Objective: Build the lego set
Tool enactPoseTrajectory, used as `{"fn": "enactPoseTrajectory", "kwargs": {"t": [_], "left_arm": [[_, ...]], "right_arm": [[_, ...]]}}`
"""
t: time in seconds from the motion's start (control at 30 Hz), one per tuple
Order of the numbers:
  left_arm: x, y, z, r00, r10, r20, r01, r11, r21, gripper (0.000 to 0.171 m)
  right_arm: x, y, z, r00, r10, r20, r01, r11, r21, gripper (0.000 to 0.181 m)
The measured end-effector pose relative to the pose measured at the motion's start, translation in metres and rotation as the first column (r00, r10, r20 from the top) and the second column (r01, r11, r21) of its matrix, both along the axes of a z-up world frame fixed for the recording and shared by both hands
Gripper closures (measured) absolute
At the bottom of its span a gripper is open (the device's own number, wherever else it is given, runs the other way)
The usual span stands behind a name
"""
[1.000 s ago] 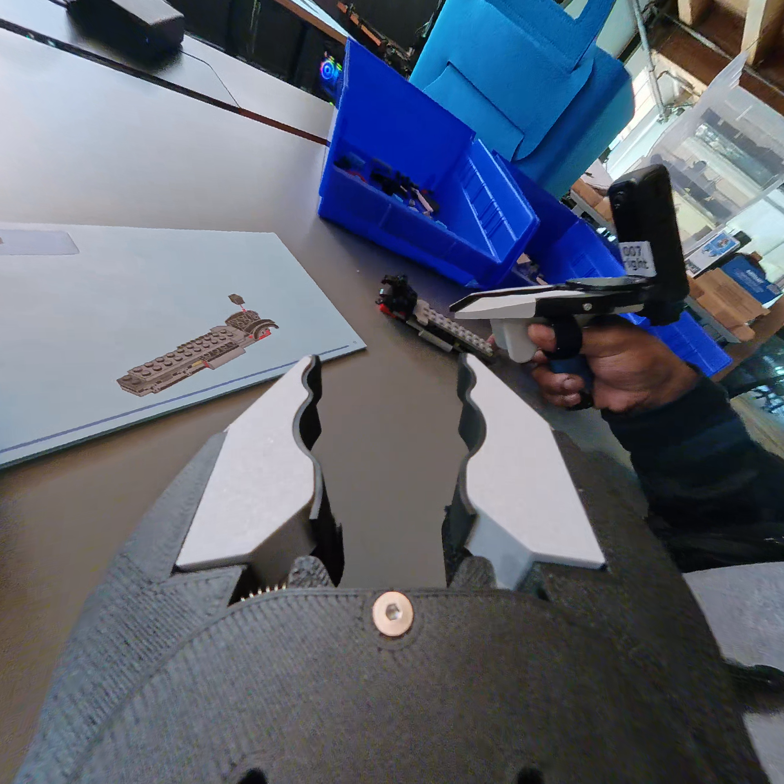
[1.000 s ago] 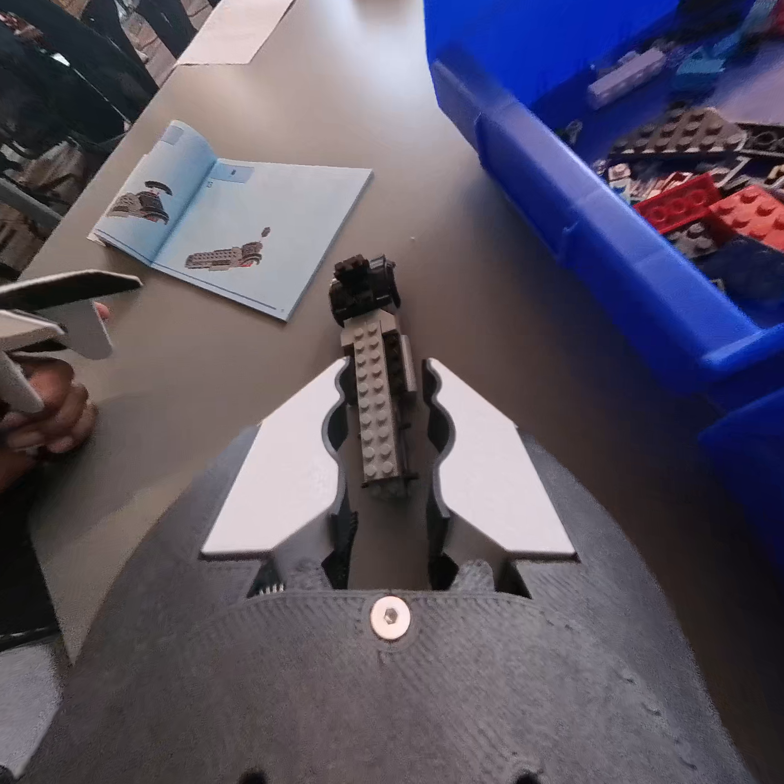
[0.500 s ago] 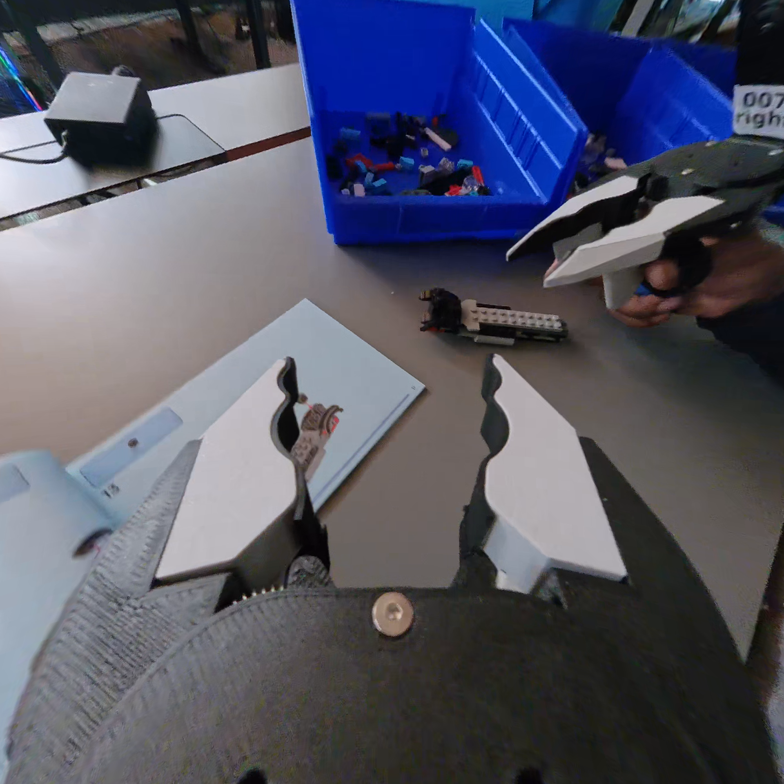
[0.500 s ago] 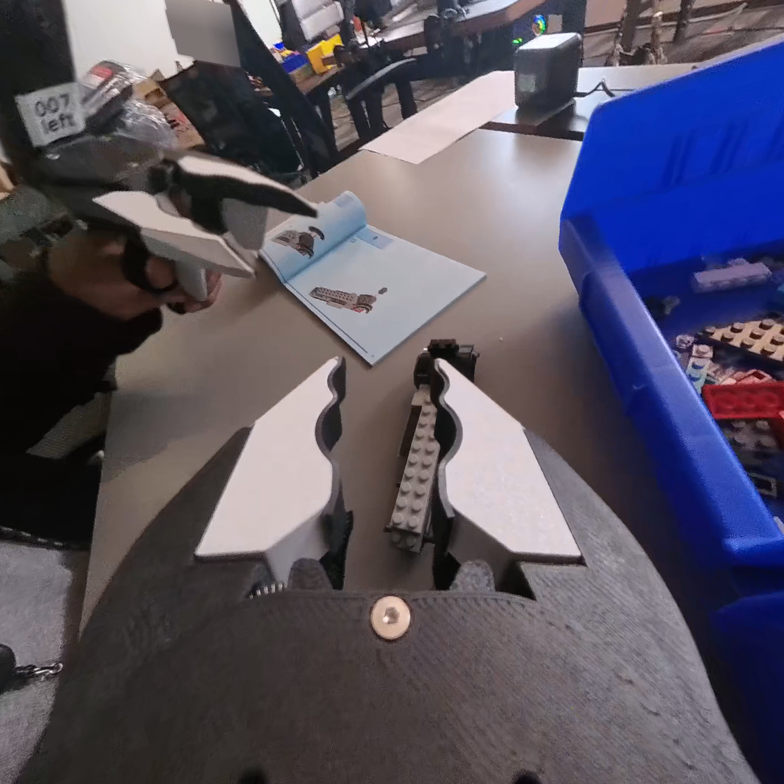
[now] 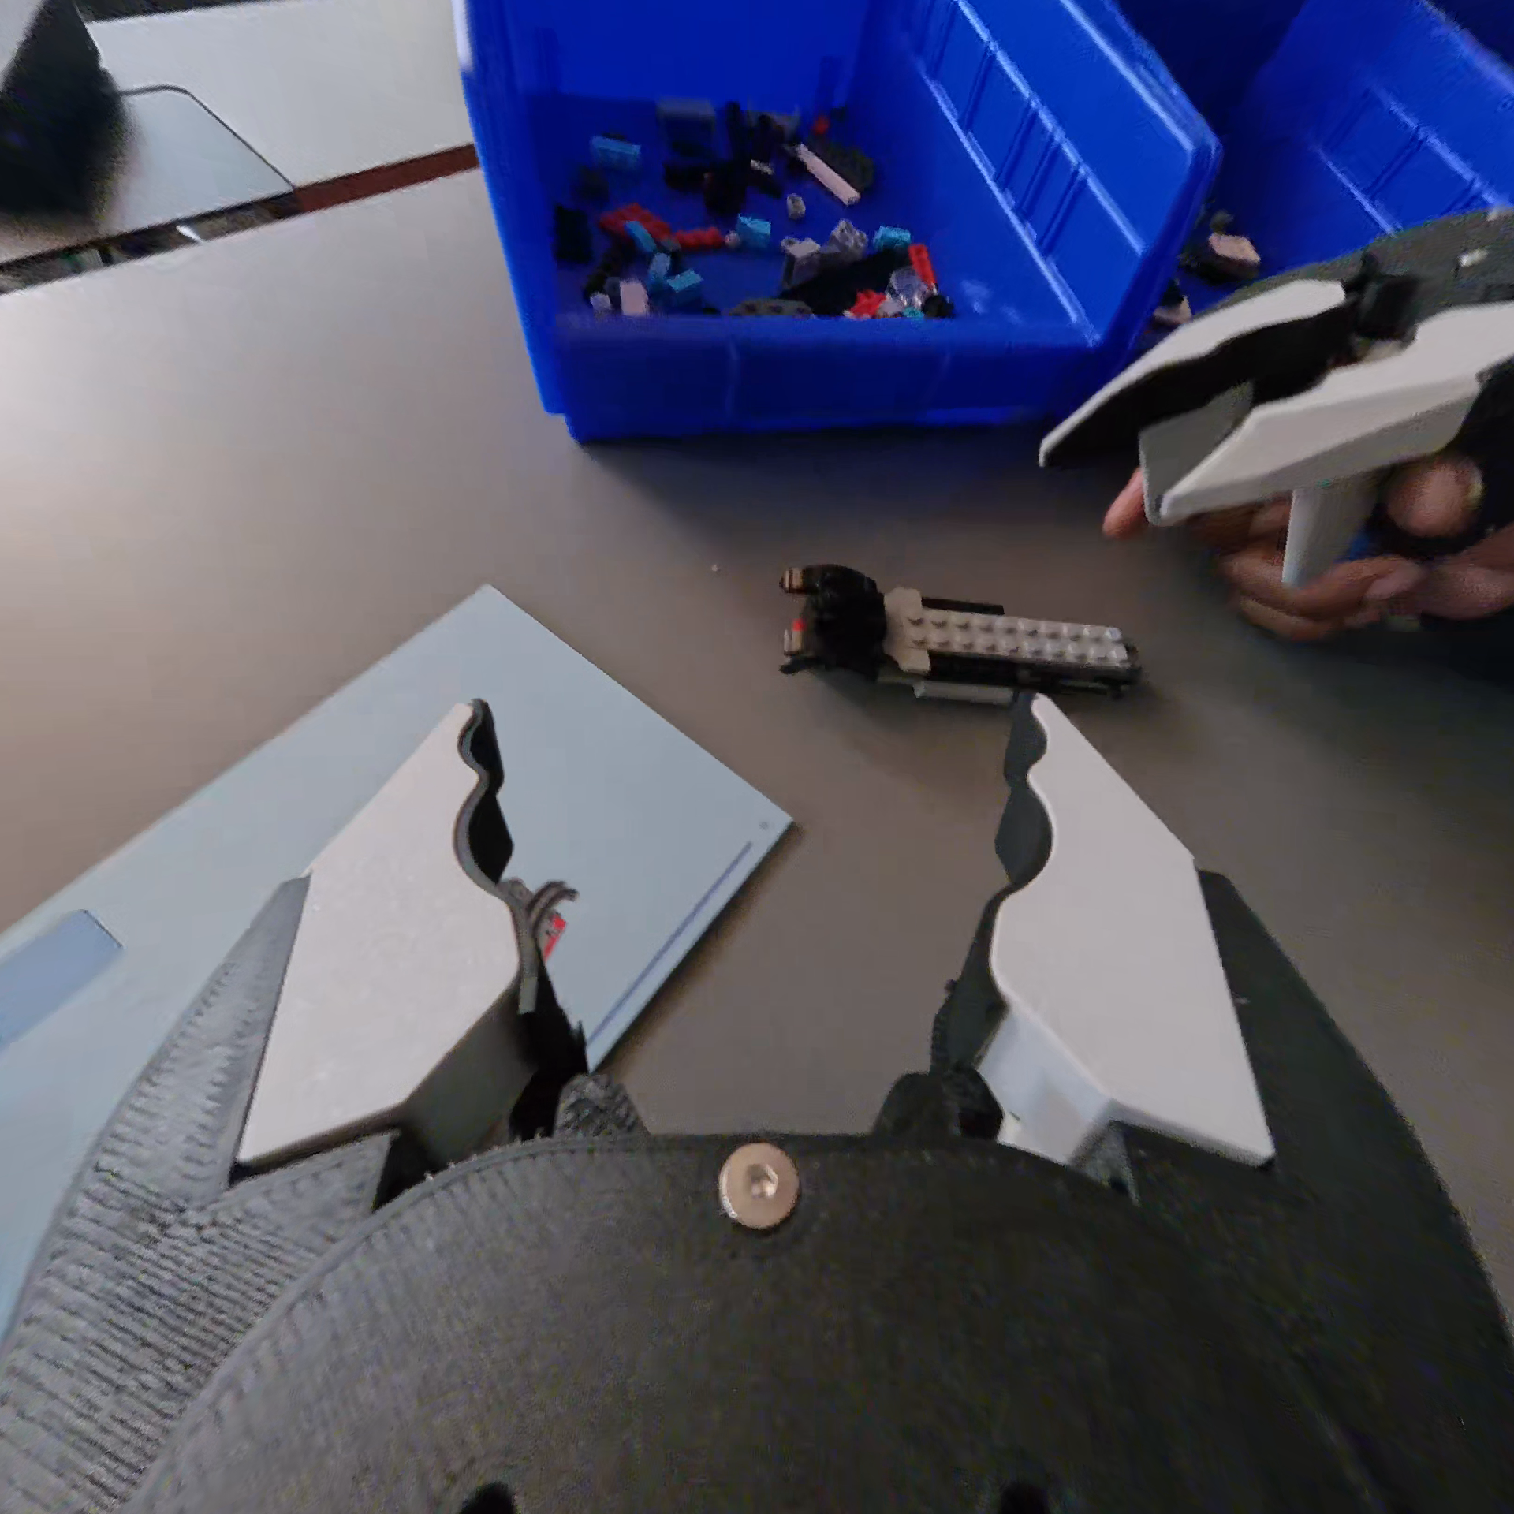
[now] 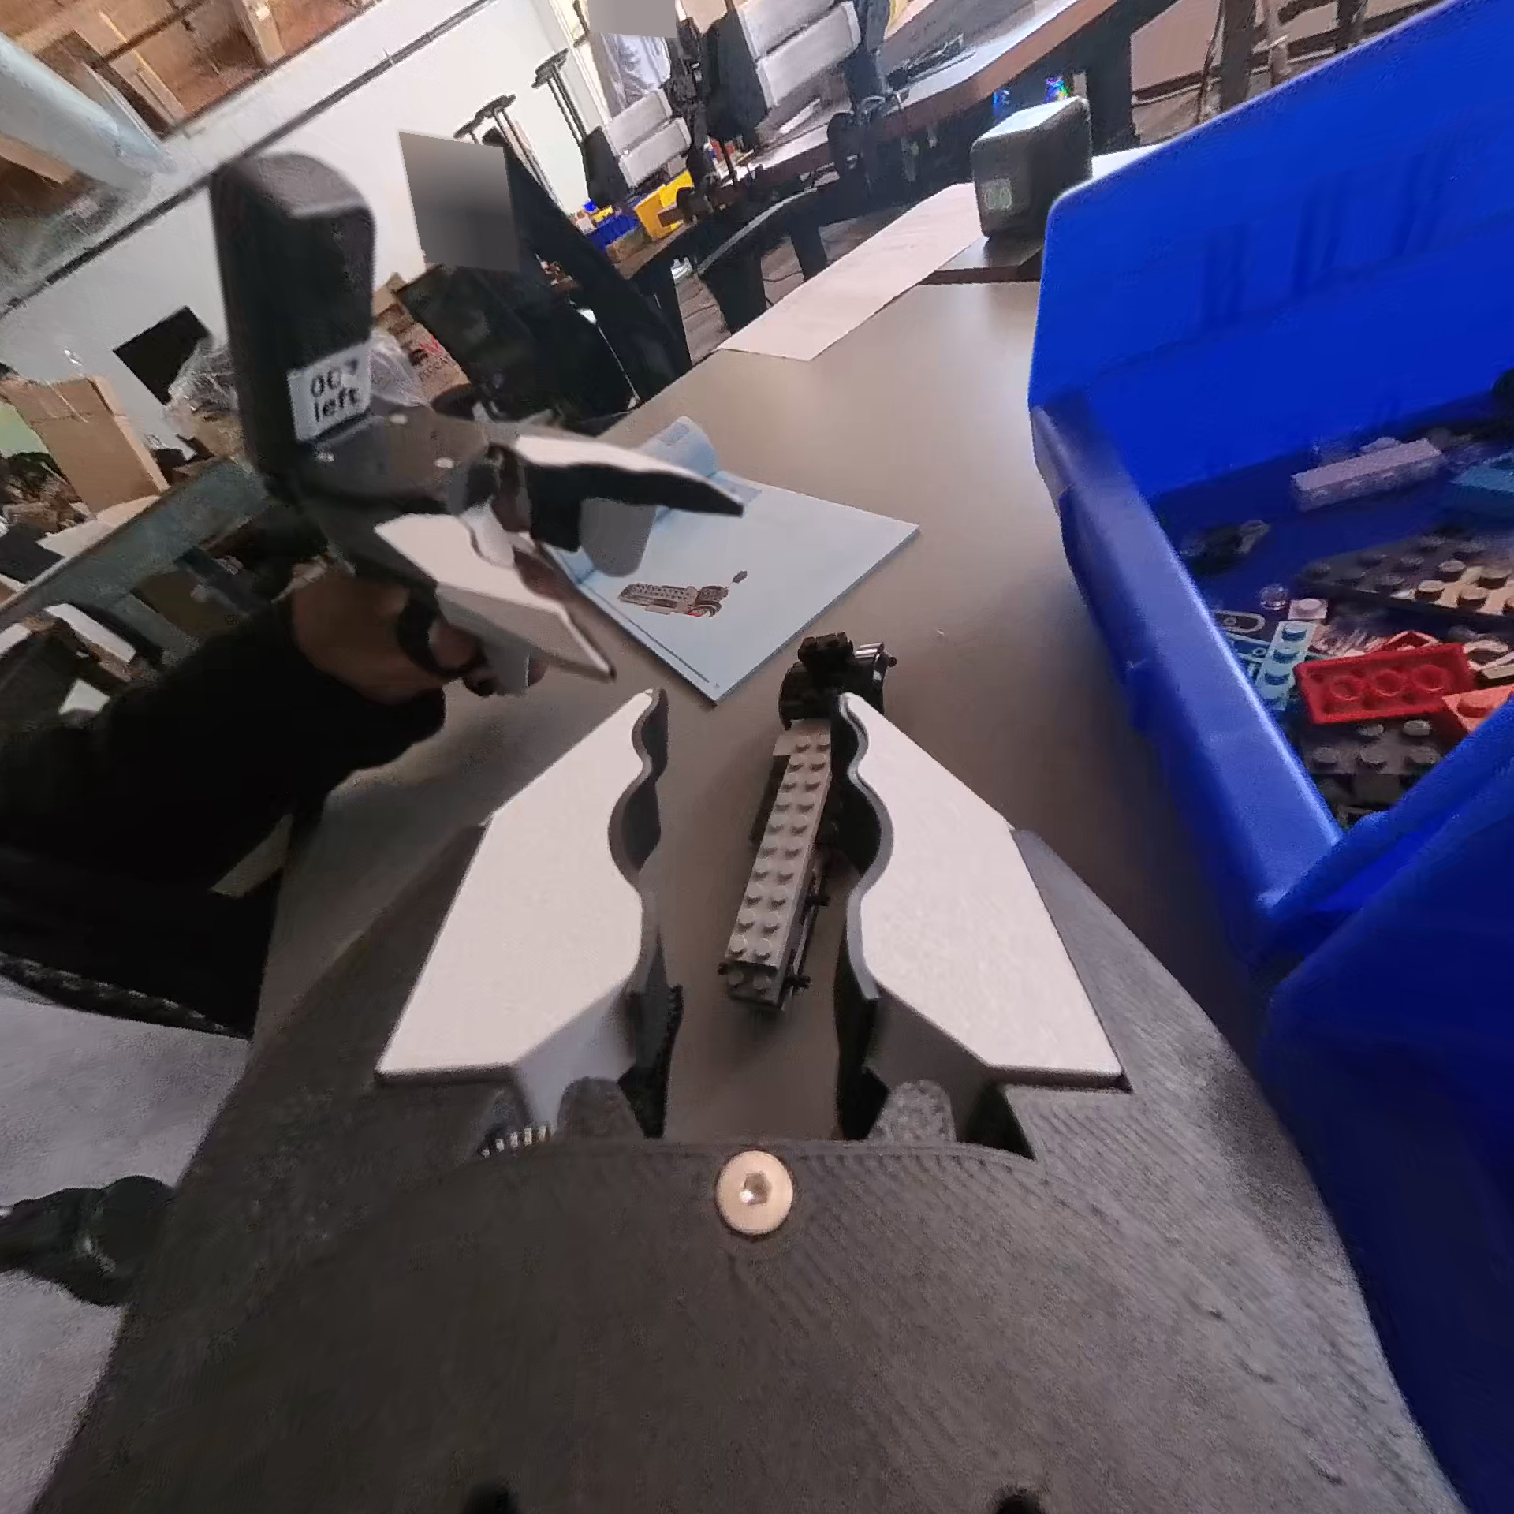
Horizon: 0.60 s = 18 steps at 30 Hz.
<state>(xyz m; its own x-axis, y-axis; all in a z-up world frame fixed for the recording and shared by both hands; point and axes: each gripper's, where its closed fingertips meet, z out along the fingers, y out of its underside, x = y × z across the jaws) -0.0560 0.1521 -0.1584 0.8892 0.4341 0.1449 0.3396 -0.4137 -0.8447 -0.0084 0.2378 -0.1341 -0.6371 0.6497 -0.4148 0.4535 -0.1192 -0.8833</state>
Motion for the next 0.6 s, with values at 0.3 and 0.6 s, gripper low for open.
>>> {"fn": "enactPoseTrajectory", "kwargs": {"t": [0.3,0.6], "left_arm": [[-0.031,-0.031,0.011,1.0,0.015,-0.018,-0.018,0.983,-0.18,0.046],[-0.018,-0.035,0.004,0.964,-0.242,0.108,0.265,0.87,-0.416,0.044]], "right_arm": [[-0.002,0.001,-0.002,0.999,0.002,0.032,-0.001,1.0,-0.029,0.139],[-0.003,0.003,-0.002,0.999,0.006,0.046,-0.004,0.998,-0.055,0.139]]}}
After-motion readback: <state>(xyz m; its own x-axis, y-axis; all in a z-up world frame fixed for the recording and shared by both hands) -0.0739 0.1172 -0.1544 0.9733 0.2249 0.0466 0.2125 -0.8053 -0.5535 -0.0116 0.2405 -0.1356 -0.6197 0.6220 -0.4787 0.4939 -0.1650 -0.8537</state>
